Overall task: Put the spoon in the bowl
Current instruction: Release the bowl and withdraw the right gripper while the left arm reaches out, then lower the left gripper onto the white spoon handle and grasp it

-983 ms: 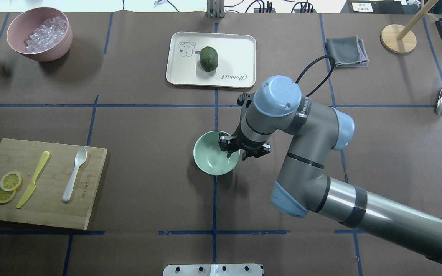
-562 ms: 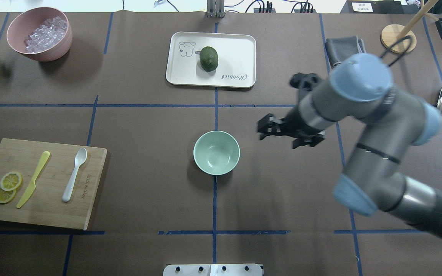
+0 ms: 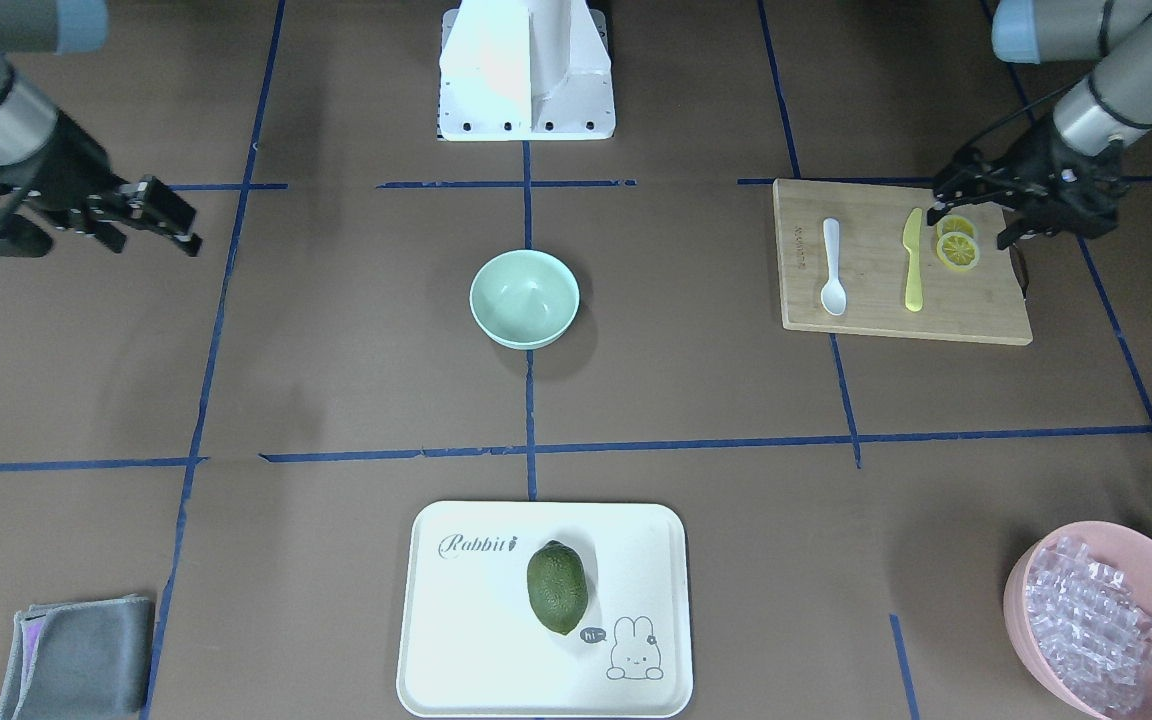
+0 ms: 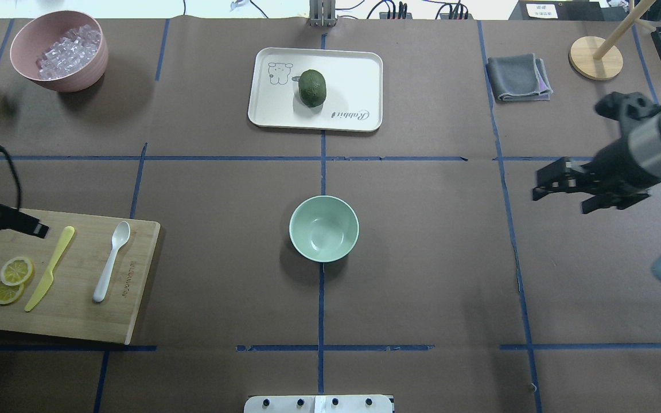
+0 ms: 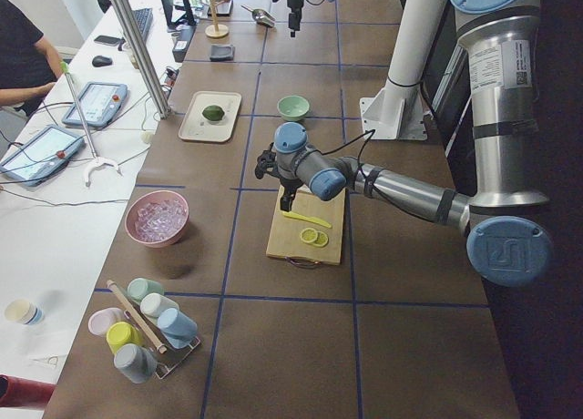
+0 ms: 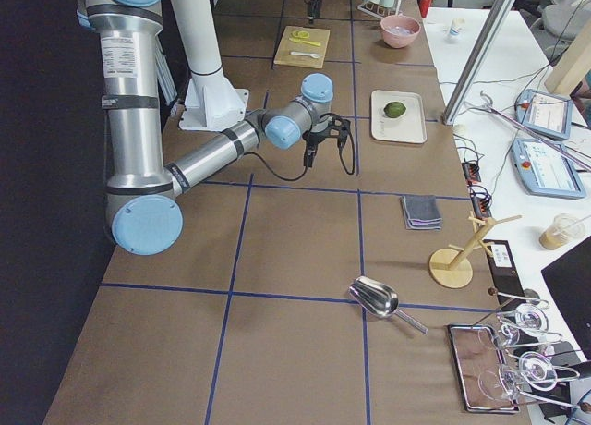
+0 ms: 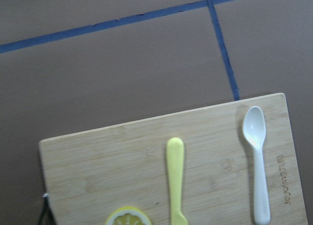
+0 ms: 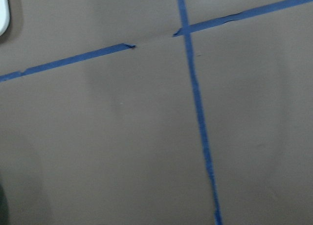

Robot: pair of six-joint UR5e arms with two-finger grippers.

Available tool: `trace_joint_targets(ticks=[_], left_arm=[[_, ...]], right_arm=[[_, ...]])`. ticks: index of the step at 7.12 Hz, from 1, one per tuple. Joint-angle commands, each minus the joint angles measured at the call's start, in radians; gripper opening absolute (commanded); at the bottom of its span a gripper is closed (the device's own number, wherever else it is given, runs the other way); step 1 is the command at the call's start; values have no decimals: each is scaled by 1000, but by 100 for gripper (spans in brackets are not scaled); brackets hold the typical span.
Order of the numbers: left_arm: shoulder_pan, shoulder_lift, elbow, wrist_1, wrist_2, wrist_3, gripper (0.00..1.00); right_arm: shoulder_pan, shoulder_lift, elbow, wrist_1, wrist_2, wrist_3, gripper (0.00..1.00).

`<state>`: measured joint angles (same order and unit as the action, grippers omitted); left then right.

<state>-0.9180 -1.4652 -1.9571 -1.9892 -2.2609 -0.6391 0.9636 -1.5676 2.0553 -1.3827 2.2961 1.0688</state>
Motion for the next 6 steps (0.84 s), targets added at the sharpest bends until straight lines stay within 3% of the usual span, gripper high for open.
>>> trace_joint_targets(ticks=[1, 3, 6], left_arm=[[85, -67, 10, 19, 47, -86, 100], [169, -161, 17, 180, 133, -119, 100], [223, -179, 75, 179, 172, -109, 94]], right_arm=[[108, -118, 5, 2, 22, -158, 100], [127, -161, -12, -1, 11, -283, 100], [124, -157, -24, 2, 6, -283, 100]])
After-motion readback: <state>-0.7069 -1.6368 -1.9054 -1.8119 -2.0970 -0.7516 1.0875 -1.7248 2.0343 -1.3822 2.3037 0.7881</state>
